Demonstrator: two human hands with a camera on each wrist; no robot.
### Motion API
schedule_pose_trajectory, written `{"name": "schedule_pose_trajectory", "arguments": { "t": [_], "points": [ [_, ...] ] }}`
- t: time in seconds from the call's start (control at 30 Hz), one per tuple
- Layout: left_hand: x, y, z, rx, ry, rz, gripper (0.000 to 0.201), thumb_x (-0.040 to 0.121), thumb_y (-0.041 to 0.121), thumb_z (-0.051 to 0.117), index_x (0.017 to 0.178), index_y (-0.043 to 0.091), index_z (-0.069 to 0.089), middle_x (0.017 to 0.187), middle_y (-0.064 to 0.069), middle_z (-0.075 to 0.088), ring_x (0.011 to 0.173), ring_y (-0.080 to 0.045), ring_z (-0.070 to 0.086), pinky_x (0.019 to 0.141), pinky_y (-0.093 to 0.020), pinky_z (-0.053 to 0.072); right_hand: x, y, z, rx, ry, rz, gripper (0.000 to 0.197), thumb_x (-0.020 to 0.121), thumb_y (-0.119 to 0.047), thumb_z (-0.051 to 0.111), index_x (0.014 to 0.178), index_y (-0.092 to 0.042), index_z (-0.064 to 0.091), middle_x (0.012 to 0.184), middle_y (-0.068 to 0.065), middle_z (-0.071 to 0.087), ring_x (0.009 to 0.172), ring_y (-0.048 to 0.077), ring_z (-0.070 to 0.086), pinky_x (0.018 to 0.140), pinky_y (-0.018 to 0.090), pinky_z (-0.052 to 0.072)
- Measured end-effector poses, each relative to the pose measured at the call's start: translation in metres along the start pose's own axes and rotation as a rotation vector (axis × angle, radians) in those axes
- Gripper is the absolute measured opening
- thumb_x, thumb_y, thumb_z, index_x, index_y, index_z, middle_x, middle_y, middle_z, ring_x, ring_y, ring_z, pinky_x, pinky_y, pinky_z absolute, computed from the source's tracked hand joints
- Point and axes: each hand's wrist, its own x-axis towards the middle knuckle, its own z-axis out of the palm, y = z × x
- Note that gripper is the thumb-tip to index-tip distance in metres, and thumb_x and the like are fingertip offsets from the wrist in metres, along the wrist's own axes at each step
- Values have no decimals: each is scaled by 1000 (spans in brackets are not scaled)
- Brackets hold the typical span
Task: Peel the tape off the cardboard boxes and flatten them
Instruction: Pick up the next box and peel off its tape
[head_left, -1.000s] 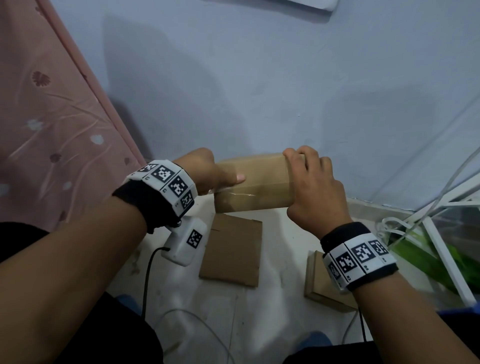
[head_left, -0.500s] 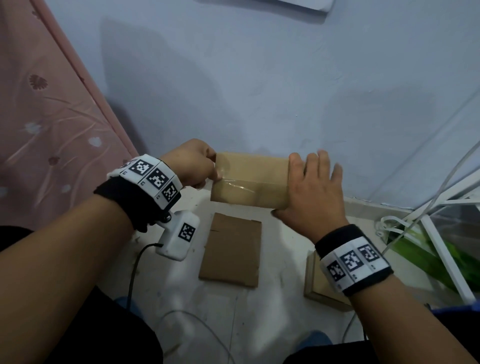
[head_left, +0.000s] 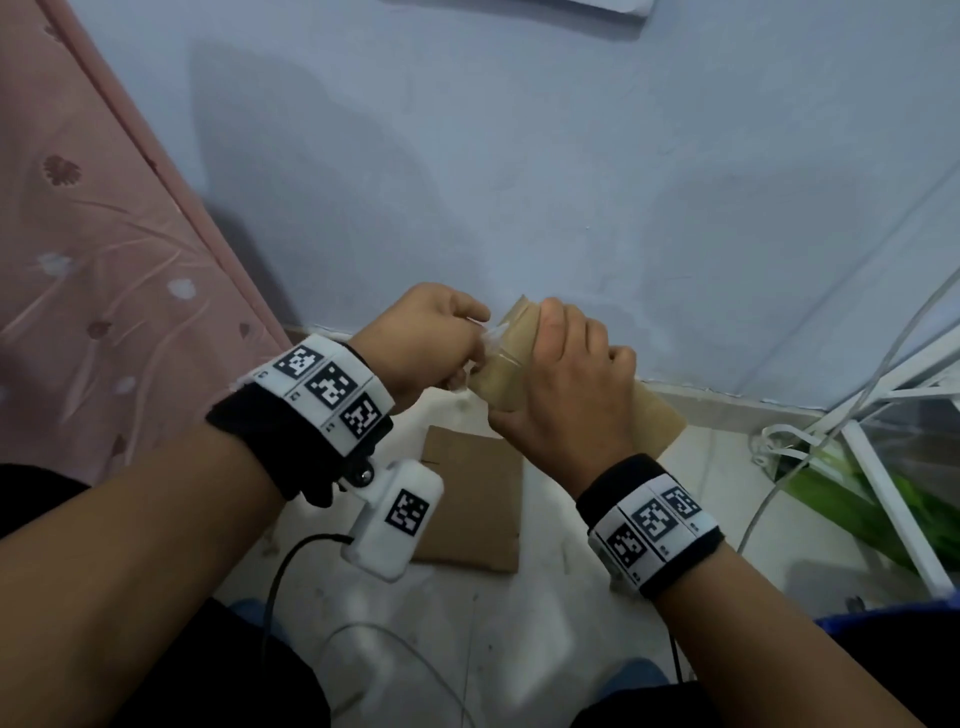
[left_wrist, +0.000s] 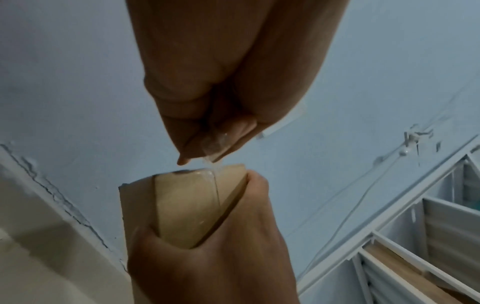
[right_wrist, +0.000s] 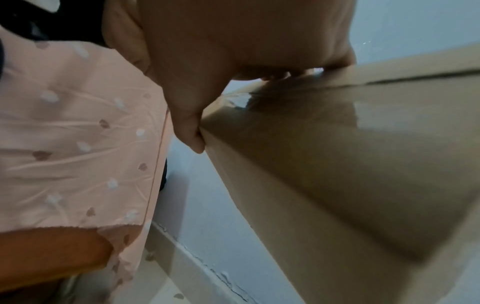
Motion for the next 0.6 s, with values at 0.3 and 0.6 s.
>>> {"name": "schedule_pose_trajectory", "arguments": {
  "t": [0.3, 0.6],
  "points": [
    [7, -6, 6, 16, 80, -80, 19, 90, -7, 56, 90, 3, 73, 67, -6, 61, 42, -13, 42, 46, -23, 39, -2, -1, 13, 41, -18, 45, 90, 65, -57, 59, 136, -4, 47, 113, 7, 58, 91, 30, 55, 68, 39, 32],
    [7, 2, -8, -151, -48, -270, 28, 88, -11, 53, 105, 3, 70, 68, -3, 52, 40, -9, 29, 38, -17, 26, -4, 17, 28, 122, 4, 10, 102, 51, -49, 74, 137, -8, 36, 134, 13, 55, 111, 34, 56, 82, 47, 45]
  ]
}}
